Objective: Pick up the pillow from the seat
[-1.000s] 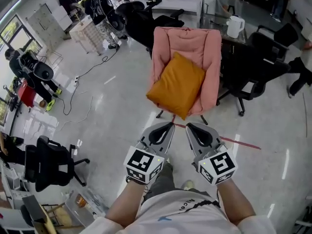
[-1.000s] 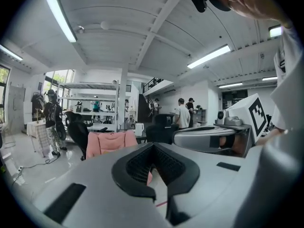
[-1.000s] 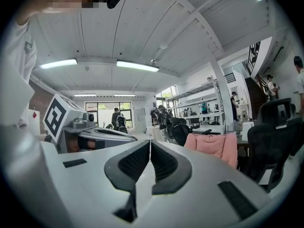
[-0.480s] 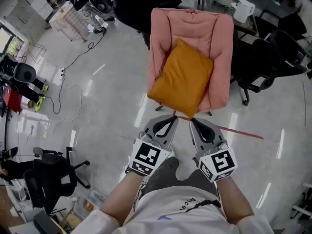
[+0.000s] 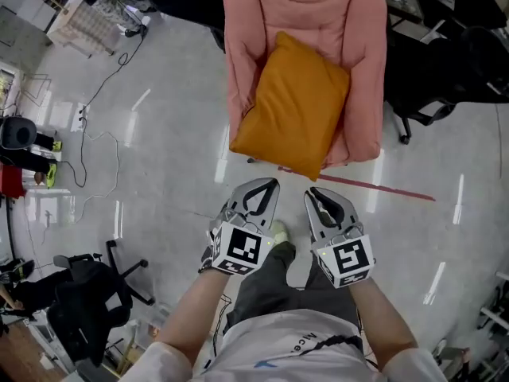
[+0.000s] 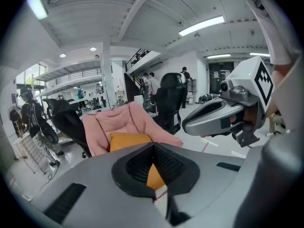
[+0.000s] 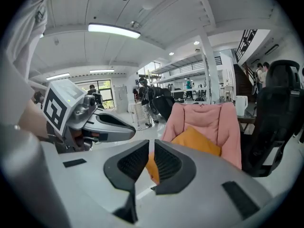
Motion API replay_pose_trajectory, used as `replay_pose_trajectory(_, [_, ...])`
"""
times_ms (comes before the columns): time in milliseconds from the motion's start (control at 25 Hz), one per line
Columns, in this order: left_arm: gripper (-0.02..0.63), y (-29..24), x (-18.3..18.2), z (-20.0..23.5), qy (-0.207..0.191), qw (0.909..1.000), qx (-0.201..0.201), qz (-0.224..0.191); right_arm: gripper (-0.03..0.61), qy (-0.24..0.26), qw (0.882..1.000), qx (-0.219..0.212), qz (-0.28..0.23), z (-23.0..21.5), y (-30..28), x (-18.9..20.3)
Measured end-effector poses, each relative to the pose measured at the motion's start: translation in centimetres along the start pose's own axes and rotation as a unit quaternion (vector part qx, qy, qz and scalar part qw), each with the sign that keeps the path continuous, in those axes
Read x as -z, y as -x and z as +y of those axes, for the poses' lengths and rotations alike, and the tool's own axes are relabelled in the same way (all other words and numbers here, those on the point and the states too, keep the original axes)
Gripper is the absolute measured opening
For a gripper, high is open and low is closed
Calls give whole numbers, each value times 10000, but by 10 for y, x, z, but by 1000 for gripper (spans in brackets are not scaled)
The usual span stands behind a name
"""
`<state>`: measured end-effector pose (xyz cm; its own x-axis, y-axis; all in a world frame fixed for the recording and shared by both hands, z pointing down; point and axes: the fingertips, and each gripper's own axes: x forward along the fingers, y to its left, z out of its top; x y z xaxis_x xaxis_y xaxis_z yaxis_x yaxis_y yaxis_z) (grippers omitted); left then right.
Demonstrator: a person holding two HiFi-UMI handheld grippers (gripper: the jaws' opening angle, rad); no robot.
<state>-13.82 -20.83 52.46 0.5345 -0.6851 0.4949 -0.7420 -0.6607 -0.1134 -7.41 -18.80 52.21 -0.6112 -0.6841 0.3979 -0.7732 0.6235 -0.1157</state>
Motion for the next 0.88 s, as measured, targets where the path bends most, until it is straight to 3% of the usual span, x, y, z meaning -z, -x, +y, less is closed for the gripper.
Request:
replay_pose_trajectory(120, [15, -37, 36, -5, -523, 9982, 46, 302, 25, 128, 9997, -2, 192, -17, -24, 39])
replay_pose_trajectory(280, [28, -79, 87, -5, -1125, 9915, 47, 650, 97, 359, 9983, -65, 445, -31, -62, 93])
replay_pose_trajectory(400, [82, -109, 125, -3, -1551, 9843, 54, 837, 124, 560, 9965, -89, 621, -42, -91, 136])
replay_pose_trajectory(680, [174, -178, 207, -5, -2719, 9538, 286, 1248, 158, 1308, 9868, 16, 953, -75, -149, 232])
replay_pose_trajectory(880, [246, -207, 246, -3, -3404, 9296, 313, 1378, 221, 1945, 9742, 270, 1115, -89, -180, 283])
